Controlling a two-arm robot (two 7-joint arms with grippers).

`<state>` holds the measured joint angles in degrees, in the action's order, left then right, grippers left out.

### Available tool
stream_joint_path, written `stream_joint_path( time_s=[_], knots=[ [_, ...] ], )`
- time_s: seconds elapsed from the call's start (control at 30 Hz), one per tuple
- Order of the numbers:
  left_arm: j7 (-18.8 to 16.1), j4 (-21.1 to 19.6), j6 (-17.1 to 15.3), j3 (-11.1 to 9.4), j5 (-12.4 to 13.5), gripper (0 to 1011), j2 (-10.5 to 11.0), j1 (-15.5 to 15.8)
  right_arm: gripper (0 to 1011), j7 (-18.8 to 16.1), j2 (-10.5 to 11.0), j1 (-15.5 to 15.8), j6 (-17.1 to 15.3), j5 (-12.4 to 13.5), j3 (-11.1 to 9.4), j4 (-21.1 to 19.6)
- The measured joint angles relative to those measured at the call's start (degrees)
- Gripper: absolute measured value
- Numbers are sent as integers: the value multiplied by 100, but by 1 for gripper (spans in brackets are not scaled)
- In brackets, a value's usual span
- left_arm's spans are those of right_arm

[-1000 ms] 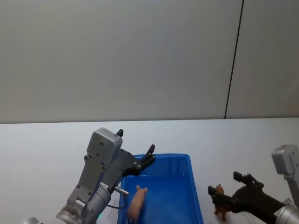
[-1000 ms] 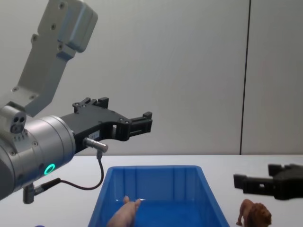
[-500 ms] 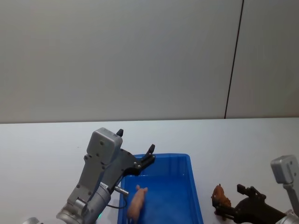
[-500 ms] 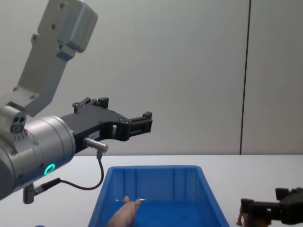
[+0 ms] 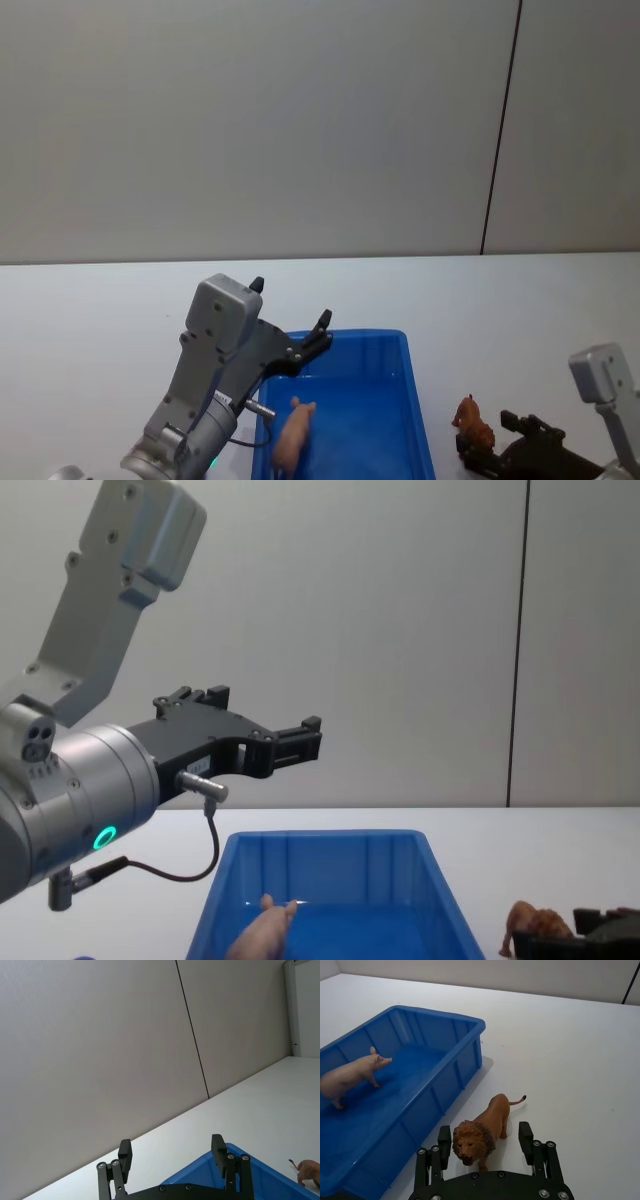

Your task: Pick up the two dolls from the table and place them into the box.

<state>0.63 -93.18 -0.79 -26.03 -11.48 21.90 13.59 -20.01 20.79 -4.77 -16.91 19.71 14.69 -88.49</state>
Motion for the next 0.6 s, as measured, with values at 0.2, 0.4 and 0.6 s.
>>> stream_joint_path(
  time_s=[0.2,0.4,0.6],
  knots=[
    [0,0,0,0,0,1001,0,0,704,-17,-46,-50,-3,-36,35,111],
    [-1,0,0,0,0,1001,-1,0,507,-24,-71,-73,16,-62,57,155],
    [-1,0,0,0,0,1001,0,0,436,40,-81,-74,132,-105,69,145]
  ],
)
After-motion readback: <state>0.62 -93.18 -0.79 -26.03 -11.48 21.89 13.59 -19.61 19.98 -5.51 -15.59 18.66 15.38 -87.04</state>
